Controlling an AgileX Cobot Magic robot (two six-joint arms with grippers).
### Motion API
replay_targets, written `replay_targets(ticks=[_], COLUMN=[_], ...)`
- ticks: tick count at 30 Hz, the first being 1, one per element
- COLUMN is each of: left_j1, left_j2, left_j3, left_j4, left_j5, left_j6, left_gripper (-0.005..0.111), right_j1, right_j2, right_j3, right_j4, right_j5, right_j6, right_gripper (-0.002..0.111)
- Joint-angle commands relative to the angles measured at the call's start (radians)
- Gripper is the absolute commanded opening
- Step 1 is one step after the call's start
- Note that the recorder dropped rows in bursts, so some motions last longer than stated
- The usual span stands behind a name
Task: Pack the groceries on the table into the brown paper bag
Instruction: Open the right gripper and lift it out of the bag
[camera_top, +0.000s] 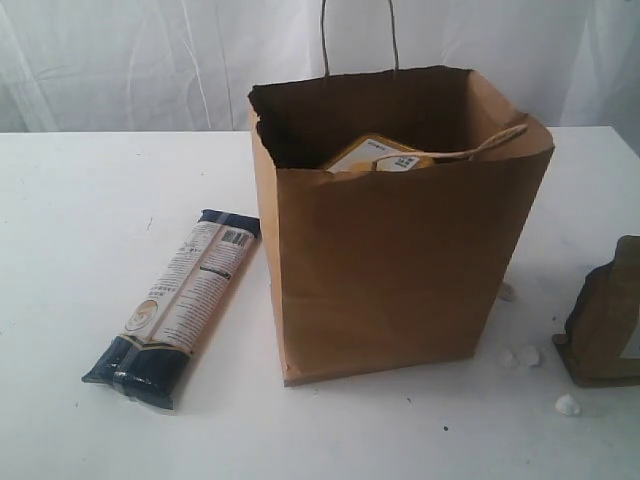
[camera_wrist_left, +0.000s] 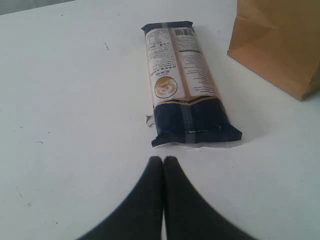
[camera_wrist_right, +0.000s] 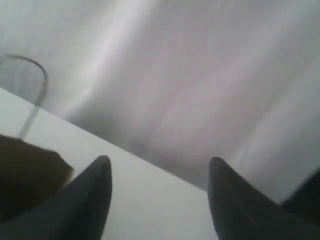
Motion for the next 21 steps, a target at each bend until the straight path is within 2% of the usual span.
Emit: replay_targets(ticks=[1,6,14,17,21], left_j1=[0.001,0.001,0.001,0.001,0.001], left_j2=[-0.004,-0.004,-0.004,-0.004,-0.004], left_j3=[0.003,0.003,0.003,0.003,0.003], left_j4=[-0.004,-0.004,-0.004,-0.004,-0.004], left_j5=[0.003,0.003,0.003,0.003,0.003], left_j6=[0.000,0.000,0.000,0.000,0.000], left_gripper=[0.000,0.000,0.000,0.000,0.000], right_j1=[-0.134,-0.178,-0.180,-0.180,-0.180], right_j2=[0.016,0.120,0.231,0.252,0.265], right_j3=[-0.080,-0.097,-0.097,-0.097,-0.095], right_j4=[-0.099,-0.106,-0.117,-0.117,-0.124], right_j5=[0.367,0.728,0.664,0.692,0.709], right_j6=[-0.078,-0.296,-0.335,-0.427,-0.490], right_gripper=[0.051,0.051,0.051,0.052,0.063])
